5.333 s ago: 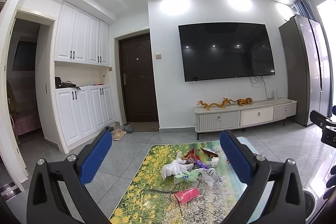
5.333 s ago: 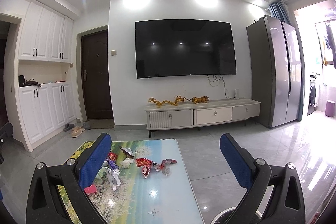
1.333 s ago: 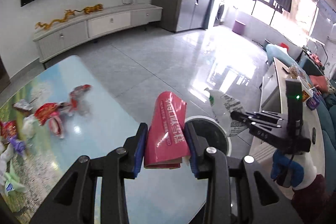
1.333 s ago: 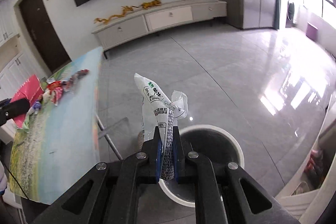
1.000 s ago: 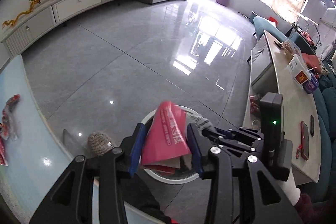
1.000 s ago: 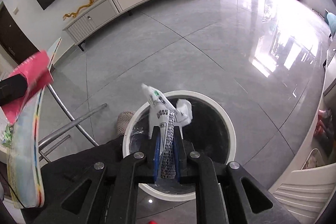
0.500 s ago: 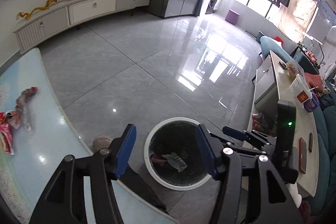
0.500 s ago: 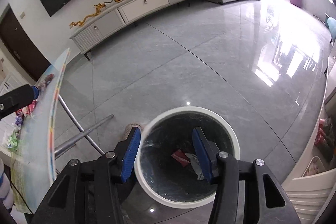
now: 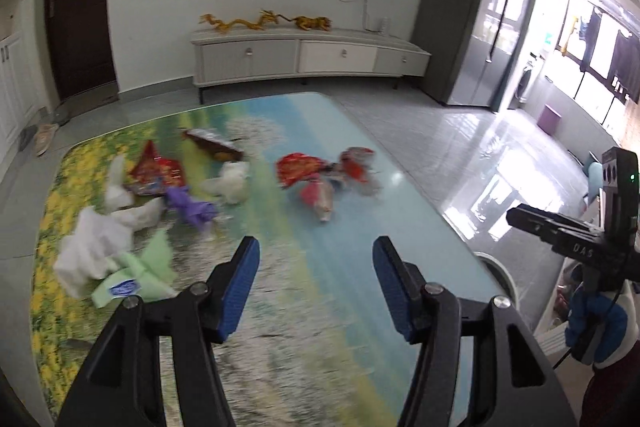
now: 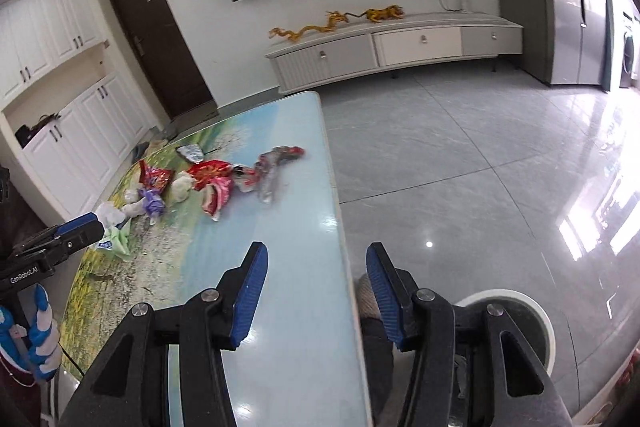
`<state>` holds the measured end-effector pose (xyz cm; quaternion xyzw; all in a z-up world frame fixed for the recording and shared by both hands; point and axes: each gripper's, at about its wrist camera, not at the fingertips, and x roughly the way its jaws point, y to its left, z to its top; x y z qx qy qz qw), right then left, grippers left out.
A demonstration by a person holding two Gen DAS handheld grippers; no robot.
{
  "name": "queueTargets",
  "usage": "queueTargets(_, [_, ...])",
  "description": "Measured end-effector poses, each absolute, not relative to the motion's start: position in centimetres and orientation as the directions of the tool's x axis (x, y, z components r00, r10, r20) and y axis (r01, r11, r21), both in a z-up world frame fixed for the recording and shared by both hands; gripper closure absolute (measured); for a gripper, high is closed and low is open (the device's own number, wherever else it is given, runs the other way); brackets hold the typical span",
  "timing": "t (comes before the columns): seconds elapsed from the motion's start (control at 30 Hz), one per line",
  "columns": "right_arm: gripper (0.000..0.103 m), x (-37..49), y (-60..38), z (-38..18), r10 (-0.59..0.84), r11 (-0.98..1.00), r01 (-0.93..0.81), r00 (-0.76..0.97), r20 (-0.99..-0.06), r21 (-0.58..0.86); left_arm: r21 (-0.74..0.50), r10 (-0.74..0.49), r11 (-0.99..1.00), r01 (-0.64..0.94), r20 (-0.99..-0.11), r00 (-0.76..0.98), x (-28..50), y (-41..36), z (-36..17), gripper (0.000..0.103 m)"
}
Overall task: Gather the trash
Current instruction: 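Grasp the white plastic bag with the left tool while the right tool grasps the pink wrapper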
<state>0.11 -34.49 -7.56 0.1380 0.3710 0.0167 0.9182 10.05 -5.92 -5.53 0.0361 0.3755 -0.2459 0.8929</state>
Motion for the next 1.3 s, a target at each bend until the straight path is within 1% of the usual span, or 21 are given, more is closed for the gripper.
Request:
queueTargets(0.17, [0.053, 5.3, -29.6, -8.1, 0.205, 0.969, -0.04, 0.68, -0.704, 0.244, -0.121, -0.312, 0.937, 0.328, -0.71, 0.631, 12.1, 2.4, -7.5, 0.046])
queueTargets(0.3, [0.053, 9.7, -26.3, -9.1, 0.23, 0.97, -0.096, 0.642, -0.731, 0.221, -0.147, -0.283, 0.954, 0.26, -0.722, 0.632, 12.9, 6.4, -9.1, 0.046])
queueTargets(0.37, [0.053, 11.3, -25.1, -9.5, 0.242, 0.969, -0.116, 0.627, -0.741, 0.218, -0.156, -0.272, 0.96, 0.233, -0.715, 0.644, 13.6, 7.9, -9.3, 0.041])
queueTargets(0.4, [0.053, 12.0, -24.7, -9.7, 0.243, 0.969, -0.124, 0.621, -0.745, 0.213, -0.162, -0.27, 0.962, 0.222, -0.709, 0.652, 13.8, 8.7, -9.2, 0.037])
queueTargets(0.57, [0.053, 14.9, -23.0, -10.8, 0.252, 0.968, -0.143, 0.599, -0.76, 0.208, -0.148, -0.253, 0.967, 0.209, -0.691, 0.677, 16.2, 9.9, -8.8, 0.032])
queueTargets(0.7, [0.053, 16.7, -22.4, -11.6, 0.245, 0.969, -0.147, 0.585, -0.773, 0.197, -0.109, -0.22, 0.972, 0.206, -0.722, 0.655, 18.8, 9.3, -10.1, 0.032])
queueTargets(0.77, [0.053, 17.5, -22.2, -12.1, 0.24, 0.971, -0.144, 0.577, -0.78, 0.192, -0.111, -0.213, 0.974, 0.196, -0.736, 0.643, 19.4, 9.2, -11.0, 0.032])
queueTargets(0.8, [0.053, 17.8, -22.2, -12.4, 0.236, 0.972, -0.142, 0.573, -0.785, 0.188, -0.116, -0.217, 0.974, 0.196, -0.737, 0.64, 19.5, 9.2, -11.3, 0.034])
queueTargets(0.87, [0.053, 18.3, -22.2, -12.9, 0.234, 0.972, -0.14, 0.564, -0.792, 0.187, -0.105, -0.208, 0.976, 0.193, -0.731, 0.65, 19.2, 9.1, -11.5, 0.053])
queueTargets(0.9, [0.053, 18.5, -22.2, -13.2, 0.236, 0.972, -0.14, 0.559, -0.795, 0.19, -0.11, -0.212, 0.975, 0.193, -0.73, 0.65, 19.0, 9.2, -11.5, 0.067])
queueTargets(0.93, [0.054, 18.6, -22.1, -13.4, 0.237, 0.971, -0.14, 0.556, -0.797, 0.192, -0.12, -0.218, 0.974, 0.192, -0.724, 0.654, 18.7, 9.3, -11.4, 0.072])
queueTargets(0.97, [0.058, 18.7, -22.1, -13.6, 0.239, 0.971, -0.139, 0.556, -0.796, 0.194, -0.12, -0.22, 0.974, 0.193, -0.715, 0.664, 18.4, 9.4, -11.2, 0.074])
queueTargets(1.0, [0.06, 18.7, -22.2, -13.8, 0.244, 0.97, -0.139, 0.555, -0.796, 0.2, -0.117, -0.22, 0.974, 0.196, -0.705, 0.674, 18.0, 9.4, -10.9, 0.08])
queueTargets(1.03, [0.066, 18.9, -22.2, -13.9, 0.247, 0.969, -0.139, 0.554, -0.795, 0.204, -0.122, -0.228, 0.972, 0.2, -0.695, 0.682, 17.7, 9.5, -10.6, 0.085])
queueTargets(1.07, [0.073, 18.9, -22.2, -14.0, 0.252, 0.968, -0.139, 0.554, -0.793, 0.21, -0.141, -0.245, 0.969, 0.205, -0.685, 0.686, 17.4, 9.8, -10.2, 0.088])
queueTargets(1.1, [0.076, 18.9, -22.3, -14.0, 0.254, 0.967, -0.139, 0.555, -0.792, 0.213, -0.171, -0.269, 0.963, 0.208, -0.675, 0.687, 17.1, 10.1, -9.8, 0.091])
queueTargets(1.2, [0.079, 18.4, -22.2, -13.8, 0.262, 0.965, -0.146, 0.563, -0.784, 0.218, -0.28, -0.356, 0.933, 0.225, -0.635, 0.685, 16.8, 11.2, -8.2, 0.094])
queueTargets(1.3, [0.082, 17.5, -22.1, -13.5, 0.283, 0.959, -0.163, 0.562, -0.777, 0.231, -0.371, -0.429, 0.897, 0.241, -0.595, 0.68, 16.5, 11.9, -6.6, 0.095])
